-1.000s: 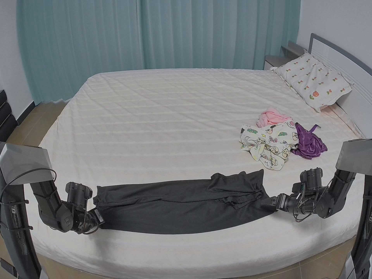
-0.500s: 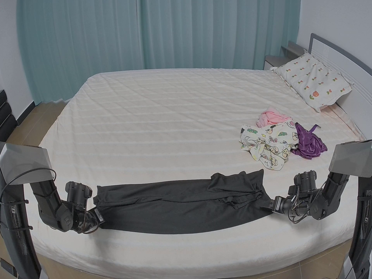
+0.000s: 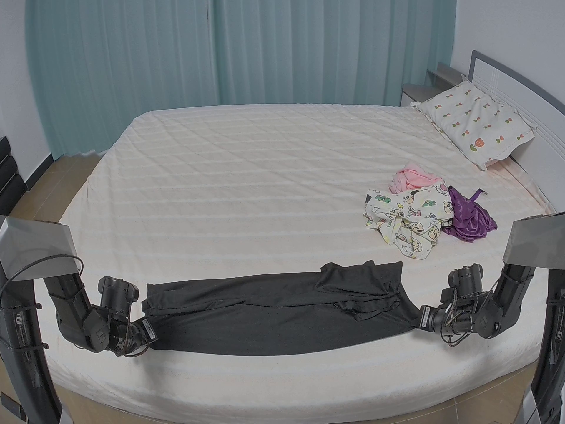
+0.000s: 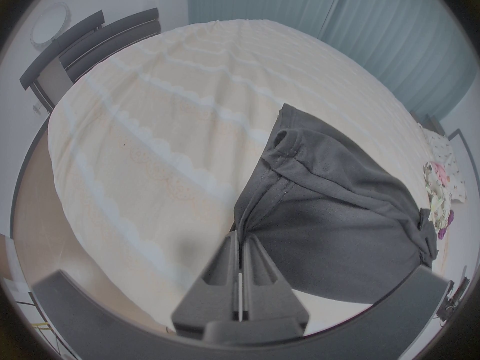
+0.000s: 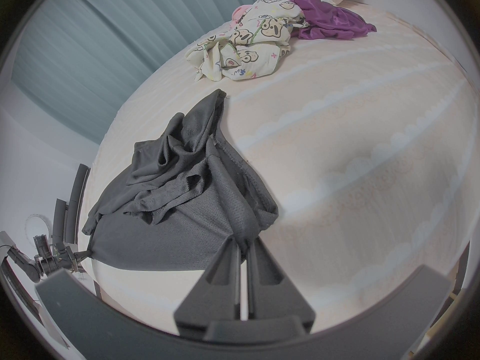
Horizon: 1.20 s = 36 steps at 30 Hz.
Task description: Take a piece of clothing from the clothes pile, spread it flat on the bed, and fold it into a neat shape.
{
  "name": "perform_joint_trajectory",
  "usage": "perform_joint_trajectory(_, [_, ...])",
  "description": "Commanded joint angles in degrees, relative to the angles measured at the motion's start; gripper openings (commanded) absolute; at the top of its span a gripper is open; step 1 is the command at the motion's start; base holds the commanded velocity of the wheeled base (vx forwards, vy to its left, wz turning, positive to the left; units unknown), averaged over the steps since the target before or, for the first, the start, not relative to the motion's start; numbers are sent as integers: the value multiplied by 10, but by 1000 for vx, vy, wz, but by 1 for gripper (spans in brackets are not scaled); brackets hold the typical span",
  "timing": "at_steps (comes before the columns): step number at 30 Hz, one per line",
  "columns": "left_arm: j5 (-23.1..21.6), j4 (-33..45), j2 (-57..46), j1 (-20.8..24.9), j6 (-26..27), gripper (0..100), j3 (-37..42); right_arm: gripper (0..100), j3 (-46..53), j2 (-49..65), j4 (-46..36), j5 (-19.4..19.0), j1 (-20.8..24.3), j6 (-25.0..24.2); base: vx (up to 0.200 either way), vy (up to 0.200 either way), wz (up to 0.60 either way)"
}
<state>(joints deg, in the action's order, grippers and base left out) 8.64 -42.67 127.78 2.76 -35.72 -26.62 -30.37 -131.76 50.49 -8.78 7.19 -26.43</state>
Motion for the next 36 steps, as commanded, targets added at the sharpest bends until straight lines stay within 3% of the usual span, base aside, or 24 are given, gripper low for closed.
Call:
perform_joint_trajectory(1, [1, 8, -6, -1, 5, 0, 3, 0, 14, 19, -4, 1, 1, 1, 0, 0, 0])
perform_joint_trajectory(17, [0, 81, -46, -19, 49, 0, 8, 0, 29, 91, -130, 0, -12, 74, 0, 0, 0])
perform_joint_trajectory(25, [-1, 116, -42, -14, 52, 0, 11, 0, 30, 95, -161, 1, -18, 94, 0, 0, 0])
perform_joint_trajectory(32, [-3, 118, -41, -15, 88, 0, 22, 0, 31, 89, -188, 0, -18, 125, 0, 0, 0])
perform_joint_trajectory(33, [-6, 119, -37, -15, 89, 100, 22, 0, 35, 84, -187, 0, -18, 129, 0, 0, 0])
perform_joint_trajectory(34, [-7, 119, -34, -16, 89, 100, 22, 100, 36, 81, -186, 0, -18, 130, 0, 0, 0])
perform_joint_trajectory(36, [-14, 118, -32, -16, 89, 100, 22, 100, 36, 79, -185, 0, -18, 132, 0, 0, 0])
